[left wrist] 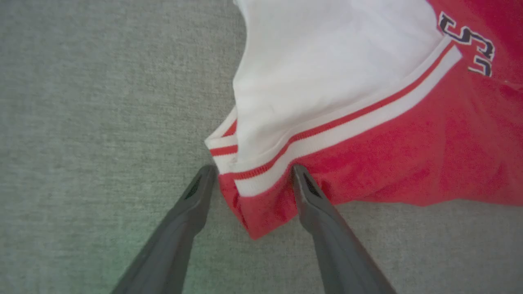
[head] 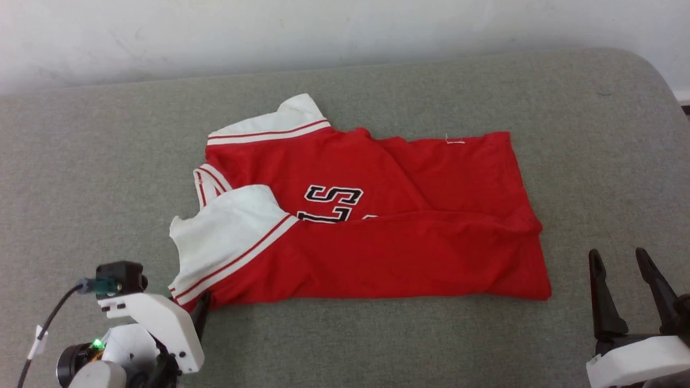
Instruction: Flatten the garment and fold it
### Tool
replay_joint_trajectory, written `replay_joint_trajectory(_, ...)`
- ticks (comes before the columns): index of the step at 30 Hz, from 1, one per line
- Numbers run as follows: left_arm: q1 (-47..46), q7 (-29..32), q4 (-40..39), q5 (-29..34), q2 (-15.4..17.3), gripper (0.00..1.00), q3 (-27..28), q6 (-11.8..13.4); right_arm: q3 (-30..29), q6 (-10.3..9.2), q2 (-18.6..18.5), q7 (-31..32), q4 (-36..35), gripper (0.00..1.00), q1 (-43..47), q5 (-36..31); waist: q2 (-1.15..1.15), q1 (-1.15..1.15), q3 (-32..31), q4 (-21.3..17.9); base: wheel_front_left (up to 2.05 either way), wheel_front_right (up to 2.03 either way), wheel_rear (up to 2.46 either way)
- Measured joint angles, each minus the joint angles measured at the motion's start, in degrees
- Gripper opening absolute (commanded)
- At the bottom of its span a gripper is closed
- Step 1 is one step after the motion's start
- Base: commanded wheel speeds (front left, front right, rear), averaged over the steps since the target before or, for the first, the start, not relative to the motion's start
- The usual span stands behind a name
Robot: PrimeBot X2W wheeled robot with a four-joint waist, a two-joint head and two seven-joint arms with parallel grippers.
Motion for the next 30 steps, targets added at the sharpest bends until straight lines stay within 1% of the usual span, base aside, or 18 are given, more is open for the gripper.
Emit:
replay_joint_trajectory(1,-0.20,0.29,-0.04,-0.33,-0.12,0.67,0.14,0.37,0.02,0.00,0.01,-0.01,0.07,1.00,-0.04,0.00,0.00,0.00,0.20,-0.15,0.00,0.00,0.00)
replay_joint_trajectory(2,-0.31,0.55,-0.16,-0.63,-0.08,0.18,0.15,0.36,0.01,0.00,0.00,-0.01,0.18,1.00,-0.08,0.00,0.00,0.00,0.34,-0.28,0.00,0.00,0.00)
replay_joint_trajectory(3,-0.33,0.62,-0.34,-1.08,-0.09,0.00,0.16,0.31,0.08,0.00,0.00,0.00,0.33,1.00,-0.23,-0.01,0.00,0.00,0.43,-0.39,0.00,0.00,0.00)
replay_joint_trajectory(5,-0.33,0.96,-0.63,-2.55,-0.35,0.00,0.27,-0.25,0.48,0.00,0.00,0.18,0.42,1.00,-0.81,-0.22,0.00,0.00,0.39,-0.49,0.00,0.00,0.00)
replay_joint_trajectory(8,-0.02,0.27,-1.00,-2.78,-0.67,0.00,0.35,-0.69,0.78,0.00,0.01,1.16,-0.07,1.00,-1.97,-1.53,0.00,0.00,0.04,-0.44,0.00,0.00,0.00)
replay_joint_trajectory(11,0.97,-1.09,-2.00,-3.02,-1.19,0.00,0.58,-0.69,0.93,0.00,0.00,3.83,-1.12,1.00,-3.46,-3.55,0.00,0.00,-0.31,-0.18,0.00,0.00,0.00)
replay_joint_trajectory(13,1.87,-1.64,-2.94,-3.05,-1.42,0.00,0.56,-0.69,1.00,0.00,0.00,8.16,-0.91,1.00,-3.96,-2.59,0.00,0.01,-0.44,0.14,0.00,0.00,0.00)
replay_joint_trajectory(17,2.74,-2.05,-4.34,-3.09,-1.65,0.00,0.25,-0.69,1.58,-0.01,0.02,19.61,1.37,1.00,-4.22,0.08,0.00,0.01,-0.44,1.02,0.00,0.00,0.00)
replay_joint_trajectory(20,2.71,-2.14,-4.93,-3.09,-1.93,0.00,-0.09,-0.70,2.81,0.00,-1.31,25.22,3.39,1.00,-4.32,-0.83,0.00,0.01,-0.20,1.74,0.00,0.00,0.00)
replay_joint_trajectory(24,2.63,-2.52,-5.16,-3.09,-2.25,0.00,-0.55,-0.74,2.60,0.00,-1.05,28.25,6.05,1.00,-4.38,0.00,0.00,0.00,0.37,2.57,0.00,0.00,0.00)
replay_joint_trajectory(30,2.12,-2.64,-5.31,-3.05,-2.23,0.00,-0.83,-0.91,2.49,0.00,-0.78,28.44,9.13,1.00,-6.06,0.15,0.00,0.00,1.52,3.40,0.00,0.00,0.00)
